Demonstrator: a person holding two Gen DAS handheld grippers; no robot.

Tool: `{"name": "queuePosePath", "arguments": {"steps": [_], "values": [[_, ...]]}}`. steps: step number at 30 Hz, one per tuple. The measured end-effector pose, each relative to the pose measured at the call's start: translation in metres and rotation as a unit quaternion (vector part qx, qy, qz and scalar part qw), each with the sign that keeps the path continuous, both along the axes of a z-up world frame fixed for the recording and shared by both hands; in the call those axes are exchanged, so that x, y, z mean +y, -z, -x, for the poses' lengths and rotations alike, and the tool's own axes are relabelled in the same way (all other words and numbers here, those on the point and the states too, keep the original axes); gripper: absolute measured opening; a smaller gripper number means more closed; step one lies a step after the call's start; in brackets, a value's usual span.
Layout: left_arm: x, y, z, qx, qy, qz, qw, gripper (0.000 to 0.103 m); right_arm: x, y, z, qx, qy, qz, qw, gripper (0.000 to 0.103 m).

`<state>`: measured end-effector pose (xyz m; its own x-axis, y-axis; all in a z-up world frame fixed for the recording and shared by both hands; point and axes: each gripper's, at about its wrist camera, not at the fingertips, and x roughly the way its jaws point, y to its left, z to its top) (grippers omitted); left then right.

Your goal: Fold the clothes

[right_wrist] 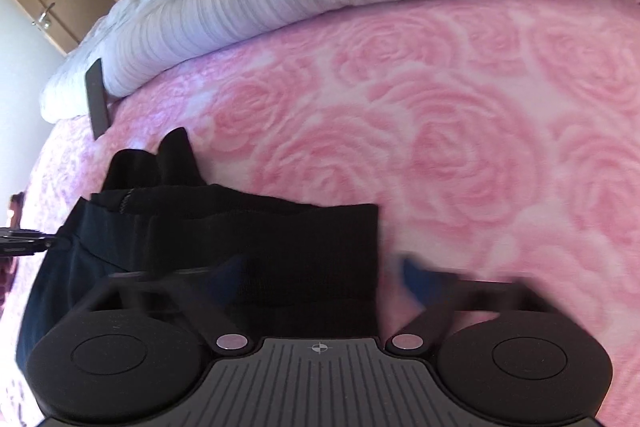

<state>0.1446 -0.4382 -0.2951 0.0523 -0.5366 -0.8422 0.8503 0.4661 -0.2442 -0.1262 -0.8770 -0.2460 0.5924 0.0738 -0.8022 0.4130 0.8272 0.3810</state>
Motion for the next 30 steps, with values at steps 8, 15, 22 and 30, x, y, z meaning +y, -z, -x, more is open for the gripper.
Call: {"name": "queuePosePath", "arguments": {"steps": [8, 15, 22, 30], "values": [[0.032, -0.063, -0.014, -0.034, -0.032, 0.096, 0.9943, 0.003, 0.016, -0.102, -0.003, -0.102, -0.008, 0.107, 0.989, 0.007], [0.016, -0.008, -0.038, 0.000, -0.062, 0.049, 0.9969, 0.003, -0.006, -0.064, -0.036, -0.075, 0.020, 0.083, 0.994, 0.002], [0.010, 0.008, -0.034, -0.002, -0.049, 0.026, 0.9985, 0.016, 0.008, -0.026, -0.014, -0.049, 0.019, 0.040, 0.998, 0.088], [0.004, 0.015, -0.035, 0.008, -0.040, 0.016, 0.9990, 0.004, -0.022, 0.025, -0.039, -0.018, 0.067, -0.065, 0.995, 0.012]]}}
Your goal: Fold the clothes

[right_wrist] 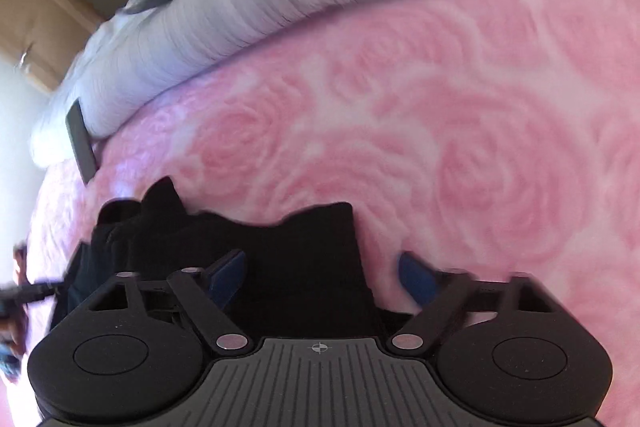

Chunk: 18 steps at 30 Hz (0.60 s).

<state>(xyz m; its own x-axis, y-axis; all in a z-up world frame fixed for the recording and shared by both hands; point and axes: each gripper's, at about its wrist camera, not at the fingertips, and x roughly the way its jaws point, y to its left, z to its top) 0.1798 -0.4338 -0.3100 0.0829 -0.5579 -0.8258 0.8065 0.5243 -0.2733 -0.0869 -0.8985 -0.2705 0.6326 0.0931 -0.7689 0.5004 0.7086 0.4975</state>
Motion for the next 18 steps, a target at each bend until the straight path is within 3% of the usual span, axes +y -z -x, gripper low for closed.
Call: {"name": "queuePosePath", "arguments": {"steps": [2, 5, 7, 9, 13, 16, 17, 18], "values": [[0.012, -0.020, 0.004, -0.013, -0.016, 0.035, 0.9992, 0.004, 0.009, -0.019, 0.003, -0.012, -0.012, 0.016, 1.000, 0.011], [0.028, -0.057, 0.011, -0.039, -0.022, 0.091, 0.9948, 0.004, 0.025, -0.073, 0.016, -0.061, -0.021, 0.064, 0.996, 0.010], [0.029, -0.070, 0.011, -0.054, -0.019, 0.102, 0.9931, 0.004, 0.026, -0.107, 0.019, -0.100, -0.015, 0.094, 0.990, 0.009], [0.024, -0.066, 0.004, -0.059, -0.028, 0.098, 0.9931, 0.005, 0.024, -0.121, 0.012, -0.118, -0.019, 0.124, 0.985, 0.010], [0.008, -0.037, -0.013, -0.063, -0.059, 0.074, 0.9935, 0.007, 0.017, -0.094, -0.010, -0.105, -0.013, 0.142, 0.984, 0.010], [-0.002, -0.014, -0.012, -0.062, -0.054, 0.007, 0.9966, 0.016, 0.014, -0.058, -0.022, -0.067, 0.004, 0.134, 0.989, 0.011], [0.001, -0.010, -0.010, -0.060, -0.060, -0.007, 0.9964, 0.016, 0.016, -0.050, -0.023, -0.042, 0.010, 0.137, 0.990, 0.019], [0.007, -0.010, -0.008, -0.060, -0.065, -0.013, 0.9960, 0.016, 0.021, -0.047, -0.019, -0.023, 0.016, 0.156, 0.987, 0.042]]}}
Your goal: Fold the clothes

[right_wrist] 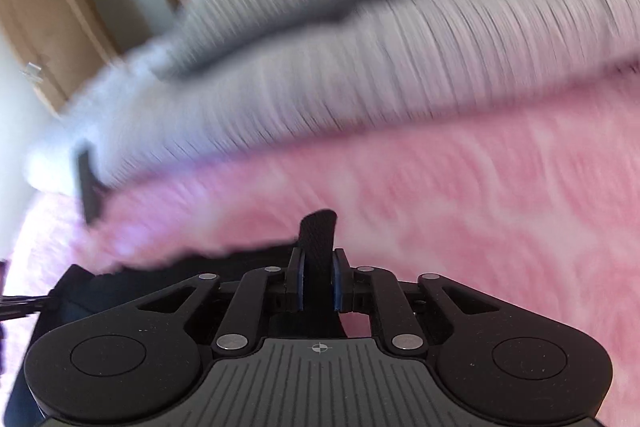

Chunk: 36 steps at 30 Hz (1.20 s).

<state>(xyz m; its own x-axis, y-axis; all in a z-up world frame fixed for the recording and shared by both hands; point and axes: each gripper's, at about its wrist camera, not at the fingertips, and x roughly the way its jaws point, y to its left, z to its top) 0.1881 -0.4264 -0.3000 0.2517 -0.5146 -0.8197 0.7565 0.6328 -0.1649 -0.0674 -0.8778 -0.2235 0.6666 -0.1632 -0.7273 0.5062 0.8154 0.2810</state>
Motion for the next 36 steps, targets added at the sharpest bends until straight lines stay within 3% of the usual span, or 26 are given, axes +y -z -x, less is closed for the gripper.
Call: {"name": "queuePosePath", "arguments": {"steps": [1, 2, 4, 6, 8, 9, 10, 11, 14, 17, 18, 19, 20, 21, 22, 23, 24, 26, 27, 28, 29, 32, 36], "values": [[0.011, -0.003, 0.002, -0.001, -0.006, 0.003, 1.0000, 0.017, 0.007, -0.002, 0.007, 0.008, 0.005, 0.028, 1.000, 0.055], [0.023, -0.008, 0.004, -0.005, -0.012, 0.003, 0.9999, 0.020, 0.013, -0.008, 0.016, 0.012, 0.006, 0.051, 0.999, 0.078], [0.046, -0.022, 0.015, -0.027, -0.013, -0.010, 0.9995, 0.023, 0.025, -0.022, 0.037, 0.015, 0.001, 0.079, 0.997, 0.082], [0.070, -0.040, 0.035, -0.066, 0.017, -0.026, 0.9973, 0.026, 0.042, -0.038, 0.057, 0.020, -0.019, 0.088, 0.996, 0.082], [0.090, -0.064, 0.070, -0.132, 0.095, -0.043, 0.9858, 0.032, 0.071, -0.054, 0.077, 0.019, -0.067, 0.100, 0.992, 0.082], [0.098, -0.077, 0.093, -0.163, 0.147, -0.048, 0.9744, 0.036, 0.090, -0.061, 0.088, 0.023, -0.098, 0.113, 0.988, 0.082], [0.105, -0.086, 0.119, -0.191, 0.205, -0.054, 0.9585, 0.040, 0.113, -0.064, 0.098, 0.031, -0.138, 0.132, 0.981, 0.082], [0.110, -0.089, 0.147, -0.218, 0.269, -0.061, 0.9361, 0.047, 0.137, -0.066, 0.108, 0.043, -0.180, 0.152, 0.971, 0.082], [0.129, -0.077, 0.224, -0.278, 0.430, -0.084, 0.8550, 0.058, 0.207, -0.056, 0.143, 0.091, -0.297, 0.216, 0.926, 0.082], [0.139, -0.035, 0.265, -0.332, 0.502, -0.140, 0.7865, 0.059, 0.258, -0.019, 0.173, 0.153, -0.385, 0.290, 0.863, 0.082], [0.140, -0.019, 0.272, -0.355, 0.509, -0.160, 0.7677, 0.057, 0.269, -0.003, 0.180, 0.172, -0.403, 0.322, 0.839, 0.082], [0.138, -0.007, 0.273, -0.376, 0.506, -0.172, 0.7574, 0.056, 0.278, 0.012, 0.185, 0.188, -0.416, 0.355, 0.816, 0.082], [0.135, 0.002, 0.272, -0.392, 0.498, -0.182, 0.7520, 0.053, 0.283, 0.026, 0.187, 0.200, -0.425, 0.387, 0.793, 0.082], [0.131, 0.008, 0.268, -0.405, 0.488, -0.189, 0.7501, 0.035, 0.287, 0.039, 0.189, 0.207, -0.432, 0.420, 0.771, 0.082], [0.127, 0.011, 0.263, -0.409, 0.477, -0.193, 0.7536, 0.030, 0.287, 0.051, 0.189, 0.211, -0.433, 0.452, 0.751, 0.081], [0.122, 0.012, 0.258, -0.406, 0.471, -0.195, 0.7585, 0.030, 0.285, 0.060, 0.187, 0.214, -0.427, 0.476, 0.739, 0.081], [0.119, 0.013, 0.255, -0.405, 0.468, -0.197, 0.7600, 0.026, 0.281, 0.067, 0.183, 0.219, -0.419, 0.485, 0.735, 0.081], [0.117, 0.014, 0.255, -0.411, 0.472, -0.200, 0.7539, 0.022, 0.273, 0.081, 0.175, 0.232, -0.414, 0.482, 0.737, 0.081], [0.116, 0.014, 0.255, -0.409, 0.471, -0.200, 0.7555, 0.019, 0.270, 0.086, 0.172, 0.231, -0.418, 0.477, 0.738, 0.061], [0.118, 0.010, 0.253, -0.402, 0.464, -0.199, 0.7638, 0.017, 0.268, 0.087, 0.171, 0.232, -0.427, 0.466, 0.739, 0.042], [0.120, 0.004, 0.252, -0.397, 0.456, -0.197, 0.7717, 0.014, 0.266, 0.085, 0.170, 0.234, -0.434, 0.453, 0.743, 0.028], [0.126, -0.018, 0.266, -0.384, 0.452, -0.190, 0.7826, 0.010, 0.257, 0.062, 0.176, 0.230, -0.428, 0.437, 0.757, 0.020], [0.148, -0.062, 0.326, -0.353, 0.477, -0.170, 0.7866, 0.009, 0.249, 0.018, 0.217, 0.218, -0.430, 0.442, 0.757, 0.019]]}}
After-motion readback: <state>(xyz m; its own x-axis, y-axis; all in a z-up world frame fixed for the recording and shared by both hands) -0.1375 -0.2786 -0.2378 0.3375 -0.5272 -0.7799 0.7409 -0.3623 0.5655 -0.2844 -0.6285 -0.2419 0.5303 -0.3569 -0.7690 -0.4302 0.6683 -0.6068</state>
